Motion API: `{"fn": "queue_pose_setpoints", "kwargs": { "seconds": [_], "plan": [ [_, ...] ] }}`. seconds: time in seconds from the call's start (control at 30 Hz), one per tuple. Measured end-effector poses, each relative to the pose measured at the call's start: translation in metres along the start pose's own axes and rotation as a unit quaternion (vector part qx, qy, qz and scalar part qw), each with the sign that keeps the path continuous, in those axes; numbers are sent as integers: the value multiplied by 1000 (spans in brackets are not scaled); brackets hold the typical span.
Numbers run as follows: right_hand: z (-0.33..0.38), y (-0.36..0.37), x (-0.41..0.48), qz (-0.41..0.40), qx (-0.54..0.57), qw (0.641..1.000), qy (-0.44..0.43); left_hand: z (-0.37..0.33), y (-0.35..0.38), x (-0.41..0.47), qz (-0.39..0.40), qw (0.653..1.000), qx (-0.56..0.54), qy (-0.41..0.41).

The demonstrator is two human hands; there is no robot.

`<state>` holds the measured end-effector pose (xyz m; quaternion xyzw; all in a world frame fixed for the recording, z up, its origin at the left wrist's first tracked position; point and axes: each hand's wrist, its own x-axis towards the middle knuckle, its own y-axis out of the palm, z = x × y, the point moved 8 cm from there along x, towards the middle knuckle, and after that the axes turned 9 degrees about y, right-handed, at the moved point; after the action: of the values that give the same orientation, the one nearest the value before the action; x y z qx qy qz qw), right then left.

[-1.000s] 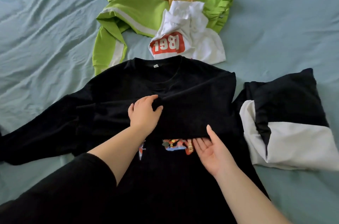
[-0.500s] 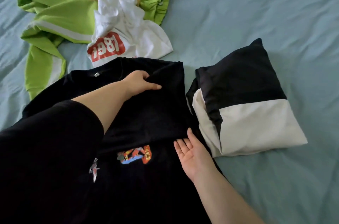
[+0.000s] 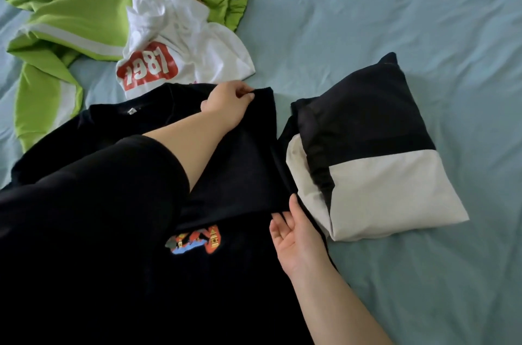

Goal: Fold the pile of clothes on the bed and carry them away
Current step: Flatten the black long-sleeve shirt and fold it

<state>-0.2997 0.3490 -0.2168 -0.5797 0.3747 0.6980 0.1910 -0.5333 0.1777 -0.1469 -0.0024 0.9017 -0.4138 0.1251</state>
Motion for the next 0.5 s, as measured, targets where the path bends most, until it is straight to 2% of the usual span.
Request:
{"fn": "queue_pose_setpoints", "kwargs": {
  "seconds": [0.1,0.17,0.23,0.27,0.3,0.33,0.37,0.4,0.47,0.5],
  "plan": [
    [-9,1,-14,-7,-73,997,1,21,-23,-48,-86,994,56,41],
    [-29,-2,-29,-13,-183,983,29,49,-45,-99,-126,987,85,62],
    [-41,6,-44,-9,-349,937,-6,85,-60,-149,-131,982,121,63],
    [-40,20,-49,3,-439,895,-72,102,-63,-168,-119,981,137,62],
    [-37,43,-52,19,-517,840,-163,116,-63,-181,-99,982,147,62],
    [-33,71,-56,37,-582,766,-270,128,-60,-188,-70,984,155,61],
    [-31,100,-57,49,-643,667,-372,137,-55,-190,-32,983,168,60],
    [-33,126,-53,57,-703,550,-447,145,-48,-189,10,980,189,59],
    [-35,154,-20,38,-819,318,-477,161,-38,-181,77,966,241,51],
    [-28,156,1,14,-858,226,-460,170,-36,-178,91,960,262,43]
  ]
}}
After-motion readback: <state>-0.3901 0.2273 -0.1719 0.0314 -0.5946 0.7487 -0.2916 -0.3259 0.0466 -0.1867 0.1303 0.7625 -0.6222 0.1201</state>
